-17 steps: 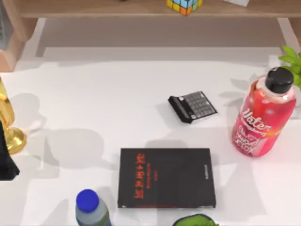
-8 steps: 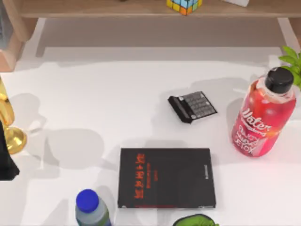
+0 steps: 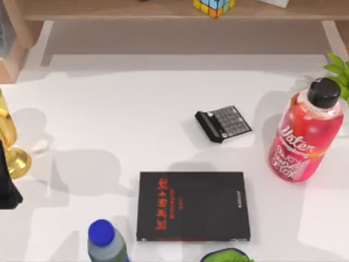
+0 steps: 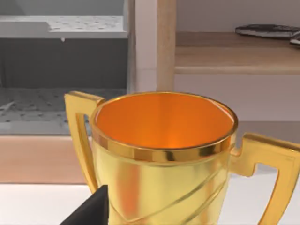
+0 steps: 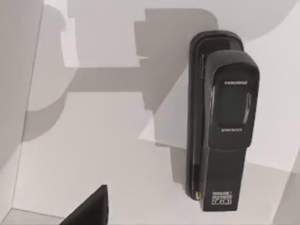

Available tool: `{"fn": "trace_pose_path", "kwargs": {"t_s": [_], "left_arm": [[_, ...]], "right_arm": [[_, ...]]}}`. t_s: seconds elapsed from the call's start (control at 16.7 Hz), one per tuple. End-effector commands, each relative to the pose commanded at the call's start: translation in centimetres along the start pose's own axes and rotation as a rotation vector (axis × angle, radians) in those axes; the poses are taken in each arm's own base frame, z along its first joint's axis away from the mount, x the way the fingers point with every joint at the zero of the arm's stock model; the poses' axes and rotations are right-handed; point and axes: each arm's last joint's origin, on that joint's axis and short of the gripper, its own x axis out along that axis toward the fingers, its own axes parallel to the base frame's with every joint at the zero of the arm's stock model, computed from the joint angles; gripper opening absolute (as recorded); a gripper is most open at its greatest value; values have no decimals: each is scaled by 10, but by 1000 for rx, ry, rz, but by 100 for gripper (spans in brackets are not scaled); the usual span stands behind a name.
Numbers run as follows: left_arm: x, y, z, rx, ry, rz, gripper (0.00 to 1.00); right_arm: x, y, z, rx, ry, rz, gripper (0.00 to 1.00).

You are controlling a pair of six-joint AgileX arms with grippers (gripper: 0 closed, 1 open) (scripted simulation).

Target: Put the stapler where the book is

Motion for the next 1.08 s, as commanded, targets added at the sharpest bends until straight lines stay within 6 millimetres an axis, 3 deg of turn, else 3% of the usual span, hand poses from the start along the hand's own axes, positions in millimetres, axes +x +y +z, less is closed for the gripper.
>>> {"fn": "trace_pose_path", "kwargs": {"t_s": [0.12,0.3,1.08], "left_arm": [[0,0,0,0,0,0,100],[0,0,0,0,0,0,100],[0,0,0,0,0,0,100]], "right_arm": [[19,-5,2,-11,30,23,100],[31,-7,5,-21,45,37,100],[39,-6,3,-23,45,38,100]]}}
